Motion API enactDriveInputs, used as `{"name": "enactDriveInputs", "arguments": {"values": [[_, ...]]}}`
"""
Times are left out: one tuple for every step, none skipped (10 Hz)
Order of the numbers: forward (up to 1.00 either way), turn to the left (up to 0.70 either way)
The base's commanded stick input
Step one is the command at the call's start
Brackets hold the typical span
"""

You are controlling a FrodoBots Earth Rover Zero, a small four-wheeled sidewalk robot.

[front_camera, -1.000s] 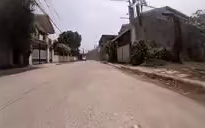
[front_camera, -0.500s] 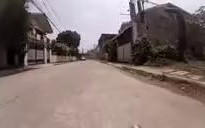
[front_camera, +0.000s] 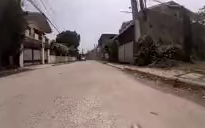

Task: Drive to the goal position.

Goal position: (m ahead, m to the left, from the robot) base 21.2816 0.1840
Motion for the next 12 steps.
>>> {"name": "enactDriveInputs", "arguments": {"values": [[1.00, 0.40], [1.00, 0.38], [1.00, 0.07], [1.00, 0.00], [1.00, 0.00], [1.00, 0.00], [1.00, 0.00], [1.00, 0.00], [1.00, 0.00], [1.00, 0.00], [1.00, 0.00], [1.00, 0.00]]}}
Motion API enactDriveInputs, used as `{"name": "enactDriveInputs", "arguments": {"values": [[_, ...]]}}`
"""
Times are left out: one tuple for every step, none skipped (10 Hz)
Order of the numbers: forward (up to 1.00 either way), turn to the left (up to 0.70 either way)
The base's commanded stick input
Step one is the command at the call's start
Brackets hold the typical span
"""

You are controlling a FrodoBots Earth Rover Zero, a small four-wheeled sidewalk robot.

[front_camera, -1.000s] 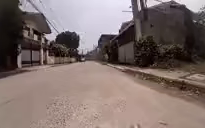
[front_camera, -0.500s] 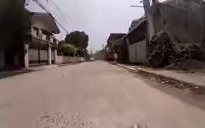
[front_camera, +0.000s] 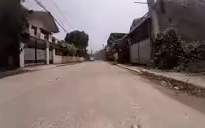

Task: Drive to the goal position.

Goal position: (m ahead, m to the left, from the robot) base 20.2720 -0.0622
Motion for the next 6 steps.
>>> {"name": "enactDriveInputs", "arguments": {"values": [[1.00, 0.00], [1.00, 0.00], [1.00, 0.00], [1.00, 0.00], [1.00, 0.00], [1.00, 0.00]]}}
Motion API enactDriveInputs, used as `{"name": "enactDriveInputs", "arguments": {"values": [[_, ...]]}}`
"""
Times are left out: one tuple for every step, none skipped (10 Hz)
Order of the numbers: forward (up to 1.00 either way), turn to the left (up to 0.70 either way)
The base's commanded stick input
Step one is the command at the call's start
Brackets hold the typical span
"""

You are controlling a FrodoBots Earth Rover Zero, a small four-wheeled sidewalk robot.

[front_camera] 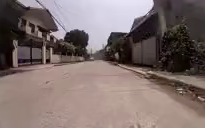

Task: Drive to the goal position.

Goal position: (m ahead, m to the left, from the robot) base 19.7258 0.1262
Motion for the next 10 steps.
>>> {"name": "enactDriveInputs", "arguments": {"values": [[1.00, 0.00], [1.00, 0.00], [1.00, 0.00], [1.00, 0.00], [1.00, 0.00], [1.00, 0.00], [1.00, 0.00], [1.00, 0.00], [1.00, 0.00], [1.00, 0.00]]}}
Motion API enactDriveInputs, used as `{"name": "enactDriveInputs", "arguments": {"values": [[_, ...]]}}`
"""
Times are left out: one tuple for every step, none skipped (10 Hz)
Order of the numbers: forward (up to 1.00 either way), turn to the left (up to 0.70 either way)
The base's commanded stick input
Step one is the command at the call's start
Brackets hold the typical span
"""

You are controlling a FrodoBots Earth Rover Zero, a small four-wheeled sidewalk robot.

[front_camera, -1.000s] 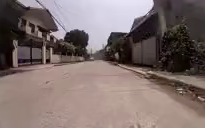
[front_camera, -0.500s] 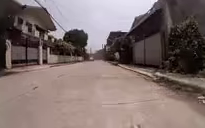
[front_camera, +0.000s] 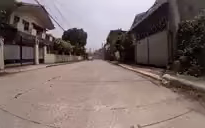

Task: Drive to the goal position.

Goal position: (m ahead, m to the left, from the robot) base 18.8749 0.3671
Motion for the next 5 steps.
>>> {"name": "enactDriveInputs", "arguments": {"values": [[1.00, 0.00], [1.00, 0.00], [1.00, 0.00], [1.00, 0.00], [1.00, 0.00]]}}
